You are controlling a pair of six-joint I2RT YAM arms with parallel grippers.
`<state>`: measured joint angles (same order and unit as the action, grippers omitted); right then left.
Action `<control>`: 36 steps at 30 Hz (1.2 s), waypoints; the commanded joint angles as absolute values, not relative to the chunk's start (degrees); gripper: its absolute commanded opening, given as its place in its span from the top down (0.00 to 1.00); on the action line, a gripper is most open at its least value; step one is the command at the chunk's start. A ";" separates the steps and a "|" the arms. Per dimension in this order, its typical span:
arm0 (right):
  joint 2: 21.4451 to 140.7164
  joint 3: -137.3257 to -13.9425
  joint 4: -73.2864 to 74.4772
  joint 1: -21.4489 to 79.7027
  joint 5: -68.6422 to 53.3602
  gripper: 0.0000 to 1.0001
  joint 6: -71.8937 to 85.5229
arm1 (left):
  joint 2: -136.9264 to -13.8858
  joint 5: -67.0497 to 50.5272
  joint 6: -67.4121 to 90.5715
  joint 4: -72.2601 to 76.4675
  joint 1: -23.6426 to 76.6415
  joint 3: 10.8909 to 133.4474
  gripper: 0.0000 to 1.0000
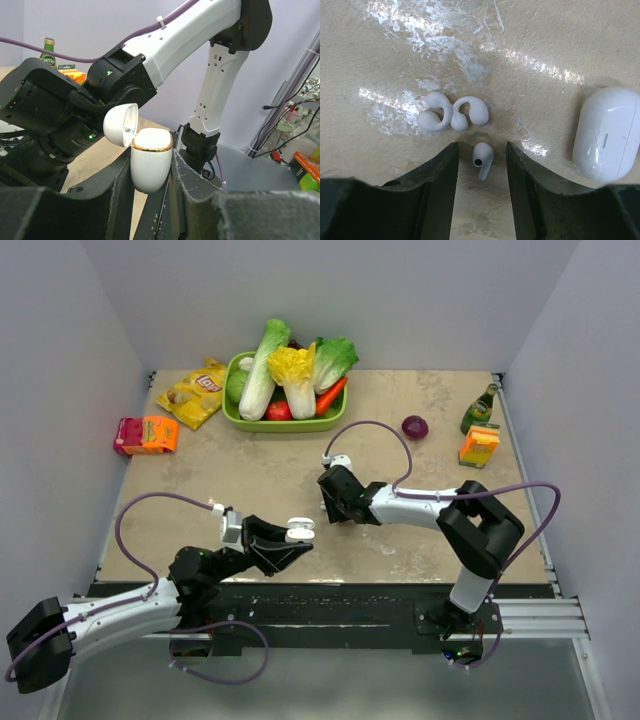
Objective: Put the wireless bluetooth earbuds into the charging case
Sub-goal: Pick up the earbud from the center of the board.
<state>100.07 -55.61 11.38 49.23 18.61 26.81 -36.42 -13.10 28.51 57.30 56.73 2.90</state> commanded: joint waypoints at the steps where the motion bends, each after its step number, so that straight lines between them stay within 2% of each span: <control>1: 99.84 -53.18 12.66 48.87 17.75 0.55 27.42 | -36.47 -12.83 28.48 60.12 57.13 -1.76 1.00; 9: 99.49 -51.24 11.60 48.87 17.14 0.59 27.86 | -36.39 -12.74 28.56 60.21 57.13 -1.93 1.00; 23: 99.23 -49.75 10.81 48.96 16.96 0.75 27.95 | -36.56 -12.75 28.83 60.56 57.13 -2.02 1.00; 26: 99.14 -49.66 10.72 48.96 16.87 0.85 27.95 | -36.91 -12.83 28.83 60.82 57.13 -2.02 1.00; 29: 98.79 -49.57 10.81 48.96 16.79 1.00 28.12 | -37.26 -12.83 28.83 61.08 57.13 -2.02 1.00; 36: 90.28 -47.29 5.38 49.13 17.49 1.00 27.07 | -37.44 -11.96 28.48 61.26 57.13 -1.85 1.00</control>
